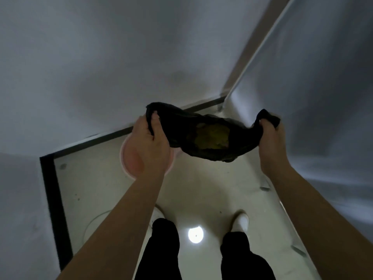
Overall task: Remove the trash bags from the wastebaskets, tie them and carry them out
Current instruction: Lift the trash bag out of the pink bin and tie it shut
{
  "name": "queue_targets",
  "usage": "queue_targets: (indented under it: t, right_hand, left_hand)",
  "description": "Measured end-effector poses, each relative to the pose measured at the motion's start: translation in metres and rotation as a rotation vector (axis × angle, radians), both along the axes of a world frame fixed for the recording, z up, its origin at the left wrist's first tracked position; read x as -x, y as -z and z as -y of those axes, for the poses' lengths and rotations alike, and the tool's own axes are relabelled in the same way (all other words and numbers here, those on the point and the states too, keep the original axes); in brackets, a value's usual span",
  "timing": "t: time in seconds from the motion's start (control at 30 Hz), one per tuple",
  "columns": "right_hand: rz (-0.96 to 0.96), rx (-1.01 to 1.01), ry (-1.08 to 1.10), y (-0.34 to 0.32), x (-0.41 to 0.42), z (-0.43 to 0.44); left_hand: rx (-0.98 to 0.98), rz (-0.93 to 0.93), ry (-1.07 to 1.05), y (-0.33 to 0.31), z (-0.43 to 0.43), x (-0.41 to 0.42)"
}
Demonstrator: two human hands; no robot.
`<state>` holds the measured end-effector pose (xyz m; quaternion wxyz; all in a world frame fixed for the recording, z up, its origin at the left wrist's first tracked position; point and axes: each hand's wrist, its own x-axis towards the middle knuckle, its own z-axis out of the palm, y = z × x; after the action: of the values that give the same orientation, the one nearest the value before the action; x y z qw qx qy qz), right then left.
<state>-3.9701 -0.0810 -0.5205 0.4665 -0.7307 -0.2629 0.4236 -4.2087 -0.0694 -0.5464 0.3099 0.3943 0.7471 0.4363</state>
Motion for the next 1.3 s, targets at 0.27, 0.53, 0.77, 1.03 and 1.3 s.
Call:
queue_targets:
  t: [0.27, 0.53, 0.77, 1.03, 1.3]
  right_hand:
    - [-0.045, 0.168, 0.111, 0.101, -0.084, 0.017]
    - [0.058, 0.312, -0.04, 0.261, -0.125, 0.038]
    - [-0.132, 0.563, -0.195, 0.334, -0.123, 0.094]
    - [-0.206, 0.522, -0.205, 0.343, -0.122, 0.171]
    - [0.193, 0.577, -0.592, 0.396, -0.115, 0.186]
  left_hand:
    - [0.262, 0.088, -0.106, 0.101, 0.032, -0.102]
    - [0.169, -0.076, 0.072, 0.22, 0.05, -0.133]
    - [0.362, 0.009, 0.264, 0.296, 0.087, -0.125]
    - [0.476, -0.087, 0.072, 0.286, 0.148, -0.104]
    - [0.781, -0.204, 0.482, 0.345, 0.15, -0.094]
